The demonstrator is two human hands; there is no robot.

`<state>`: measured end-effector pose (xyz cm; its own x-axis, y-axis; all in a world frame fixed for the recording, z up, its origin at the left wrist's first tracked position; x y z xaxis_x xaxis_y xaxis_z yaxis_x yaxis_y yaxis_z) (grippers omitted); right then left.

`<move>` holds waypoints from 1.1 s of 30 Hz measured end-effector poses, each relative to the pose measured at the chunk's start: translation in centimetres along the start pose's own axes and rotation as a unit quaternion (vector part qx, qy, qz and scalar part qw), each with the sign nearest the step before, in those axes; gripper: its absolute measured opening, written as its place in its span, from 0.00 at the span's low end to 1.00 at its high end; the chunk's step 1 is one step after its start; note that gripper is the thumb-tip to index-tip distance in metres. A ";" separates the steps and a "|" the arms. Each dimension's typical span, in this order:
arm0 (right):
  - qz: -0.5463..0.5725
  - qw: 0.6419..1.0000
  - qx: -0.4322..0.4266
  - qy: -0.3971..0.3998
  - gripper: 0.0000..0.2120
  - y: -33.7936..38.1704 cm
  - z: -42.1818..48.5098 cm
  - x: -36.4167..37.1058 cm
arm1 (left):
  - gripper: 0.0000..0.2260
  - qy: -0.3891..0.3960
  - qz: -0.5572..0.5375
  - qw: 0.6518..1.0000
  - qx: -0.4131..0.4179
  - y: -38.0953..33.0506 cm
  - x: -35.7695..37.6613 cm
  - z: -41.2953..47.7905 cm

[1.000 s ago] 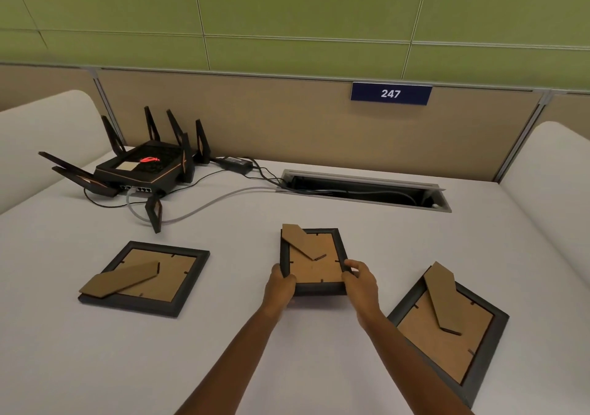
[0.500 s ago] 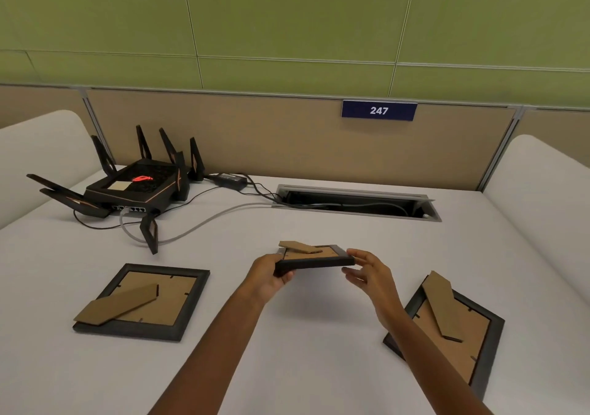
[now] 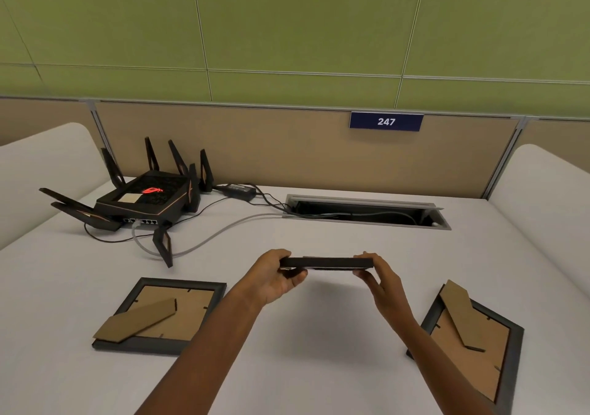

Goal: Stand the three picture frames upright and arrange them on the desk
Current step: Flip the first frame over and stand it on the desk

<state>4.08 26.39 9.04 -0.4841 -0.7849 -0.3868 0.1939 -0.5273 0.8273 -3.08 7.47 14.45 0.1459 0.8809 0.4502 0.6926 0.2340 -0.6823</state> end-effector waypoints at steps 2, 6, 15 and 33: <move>0.021 1.000 -0.013 -0.019 0.05 0.5 0.2 0.1 | 0.09 0.002 0.019 1.000 0.011 -0.7 0.1 -0.1; 0.095 0.994 -0.001 -0.045 0.12 1.2 0.6 0.0 | 0.15 0.010 0.093 0.994 0.050 -2.0 0.1 0.3; 0.210 0.971 0.078 -0.086 0.07 0.8 1.3 0.2 | 0.29 -0.092 0.344 0.921 0.157 -0.3 -1.7 3.1; 0.275 0.940 0.188 -0.068 0.07 -0.9 0.9 1.2 | 0.25 -0.006 0.203 0.969 0.144 3.1 -2.2 6.5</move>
<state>2.54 26.19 8.24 -0.5086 -0.8428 0.1763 0.1437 0.1188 0.9825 -5.82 8.90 7.57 0.3554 0.9287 0.1061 0.3543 -0.0288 -0.9347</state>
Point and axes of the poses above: each hand's wrist, its own z-axis towards the middle knuckle, its own x-axis out of the palm, y = z × x, the point moved 2 cm from there along z, towards the middle knuckle, and after that the axes turned 4 degrees about -x, right-handed, at the moved point
